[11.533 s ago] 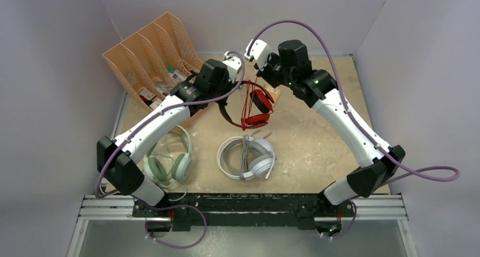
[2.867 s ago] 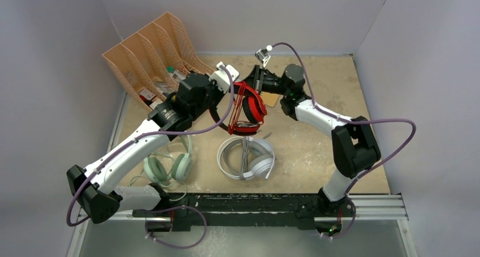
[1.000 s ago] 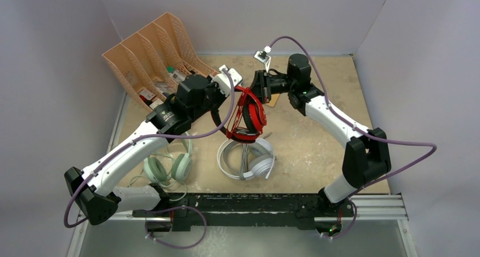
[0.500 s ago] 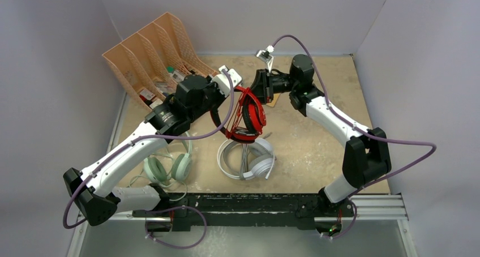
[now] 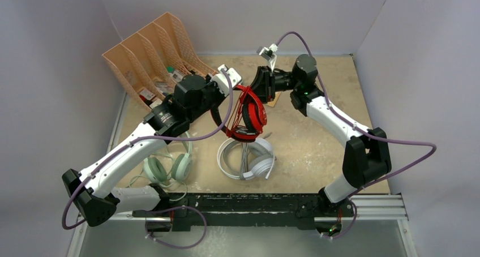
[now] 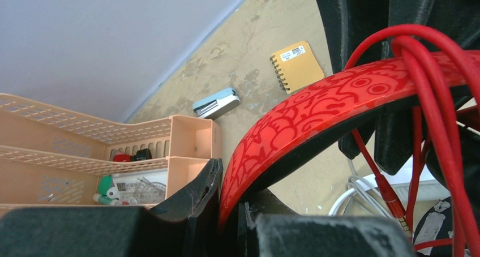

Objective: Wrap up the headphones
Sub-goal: Wrap the headphones cable around the headphones.

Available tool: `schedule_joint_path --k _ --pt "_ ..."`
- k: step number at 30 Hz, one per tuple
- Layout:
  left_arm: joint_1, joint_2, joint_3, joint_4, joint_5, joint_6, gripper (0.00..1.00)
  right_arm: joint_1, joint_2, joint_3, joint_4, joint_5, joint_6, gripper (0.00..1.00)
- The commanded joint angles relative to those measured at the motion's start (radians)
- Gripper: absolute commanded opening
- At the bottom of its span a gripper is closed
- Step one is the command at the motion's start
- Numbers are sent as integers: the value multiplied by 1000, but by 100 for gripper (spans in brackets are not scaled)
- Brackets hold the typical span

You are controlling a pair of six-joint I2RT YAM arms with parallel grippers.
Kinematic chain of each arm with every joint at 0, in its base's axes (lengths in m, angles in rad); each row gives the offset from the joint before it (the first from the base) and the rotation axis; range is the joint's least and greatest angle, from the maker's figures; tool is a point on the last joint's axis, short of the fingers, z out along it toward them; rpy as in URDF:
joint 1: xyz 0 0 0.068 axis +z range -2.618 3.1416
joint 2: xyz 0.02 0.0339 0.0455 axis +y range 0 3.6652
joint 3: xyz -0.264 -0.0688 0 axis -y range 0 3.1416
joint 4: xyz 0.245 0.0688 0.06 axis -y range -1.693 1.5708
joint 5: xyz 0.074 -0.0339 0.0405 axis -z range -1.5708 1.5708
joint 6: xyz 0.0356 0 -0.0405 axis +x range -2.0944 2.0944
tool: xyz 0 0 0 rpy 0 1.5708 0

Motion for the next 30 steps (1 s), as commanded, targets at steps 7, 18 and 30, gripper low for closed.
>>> schedule_joint_path --k 7,18,30 --pt "17 -13 30 94 -136 -16 0 18 -50 -22 308 -133 181 27" --pt "19 -32 33 80 -133 -14 0 1 -86 56 -366 8 -287 40" --pt "19 -53 6 42 -121 -61 0 -105 -98 147 -851 309 -577 46"
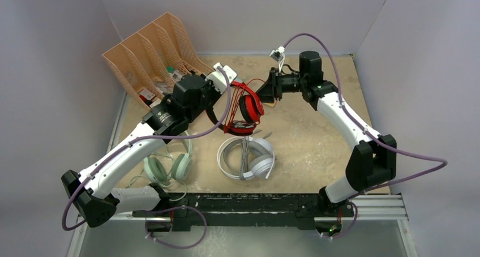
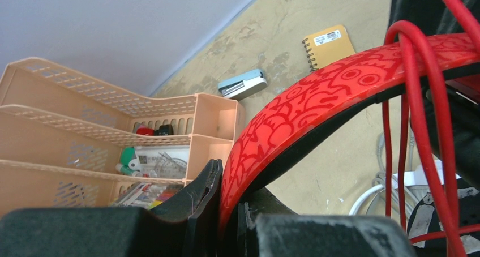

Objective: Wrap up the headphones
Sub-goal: Wrap the headphones cable around the headphones.

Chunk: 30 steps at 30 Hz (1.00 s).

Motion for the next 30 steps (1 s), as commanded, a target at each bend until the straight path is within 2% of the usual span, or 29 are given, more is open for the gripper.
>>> schedule_joint_path --k 1,7,11,17,18,19,20,26,30 --pt "9 -50 3 63 -22 -74 0 -15 -62 95 -271 169 -202 47" --pt "15 -66 -66 29 3 -237 0 -18 -77 172 -498 379 -367 52" --pt "26 -69 -97 14 49 -358 0 -17 -111 151 -531 511 -401 58" --pt "42 -84 -122 -13 132 -436 0 -17 -138 144 -547 591 -394 62" --pt "44 -88 -122 -19 125 -436 0 -18 -144 146 -547 609 -391 76" --pt "45 -90 -122 -22 115 -437 0 -17 -150 147 -543 632 -383 95" --pt "48 -89 -121 -27 109 -438 0 -17 -158 151 -538 647 -374 98" --pt "55 -77 -101 -59 116 -421 0 -17 -177 215 -511 678 -295 99" --pt "59 -88 -106 -57 131 -410 0 -18 -163 265 -506 682 -340 99"
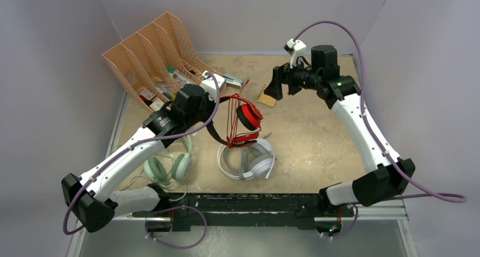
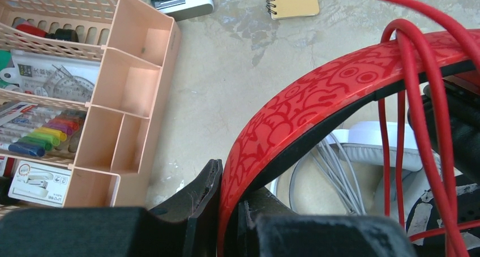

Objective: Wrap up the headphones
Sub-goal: Wrap the headphones cable around the headphones.

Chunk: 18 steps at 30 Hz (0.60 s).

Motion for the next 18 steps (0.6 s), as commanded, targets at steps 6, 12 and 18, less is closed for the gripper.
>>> schedule_joint_path --k 6,12,18 --pt "10 -86 -6 101 74 50 0 -2 -17 67 134 -126 -95 92" --pt "16 -48 29 88 65 156 0 0 -4 -9 282 -376 -202 78" --pt "18 -56 30 82 95 182 0 5 25 -29 361 -513 -290 66"
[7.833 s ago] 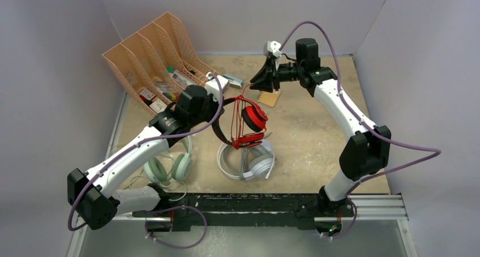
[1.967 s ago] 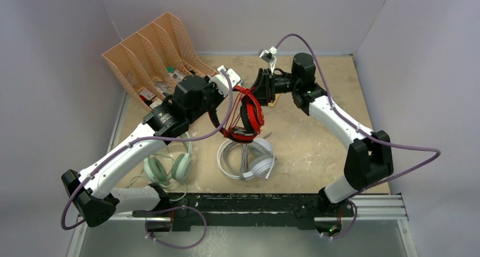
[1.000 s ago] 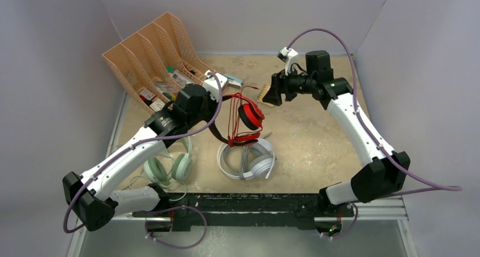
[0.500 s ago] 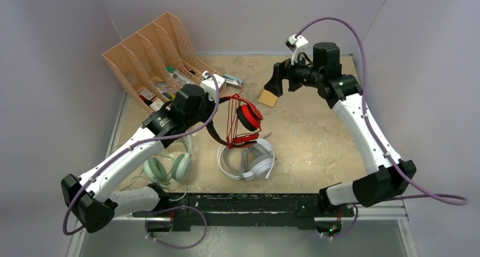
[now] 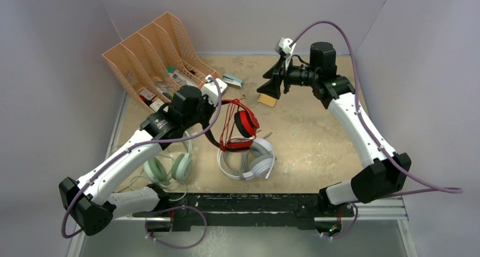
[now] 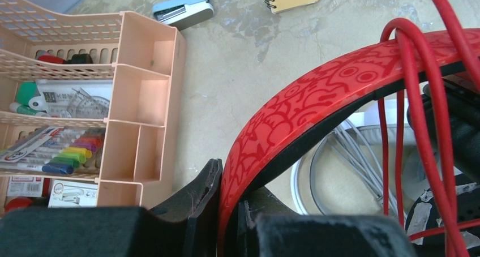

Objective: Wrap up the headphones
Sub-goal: Wrap the headphones cable around the headphones.

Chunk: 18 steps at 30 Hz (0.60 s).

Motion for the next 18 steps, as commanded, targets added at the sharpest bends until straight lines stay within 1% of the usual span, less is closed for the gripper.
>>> schedule_joint_path --k 1,6,9,13,18 --pt "5 -24 56 72 52 35 0 7 8 -13 124 -186 -118 65" --pt "6 -20 69 60 59 46 0 28 32 -30 147 -236 -174 57" --pt "5 -18 70 61 60 48 0 64 56 -27 154 -248 -197 54" --pt "5 -19 69 64 65 43 0 92 86 -10 114 -251 -235 48" --pt "7 -25 66 64 65 43 0 109 102 -22 108 -267 -262 44"
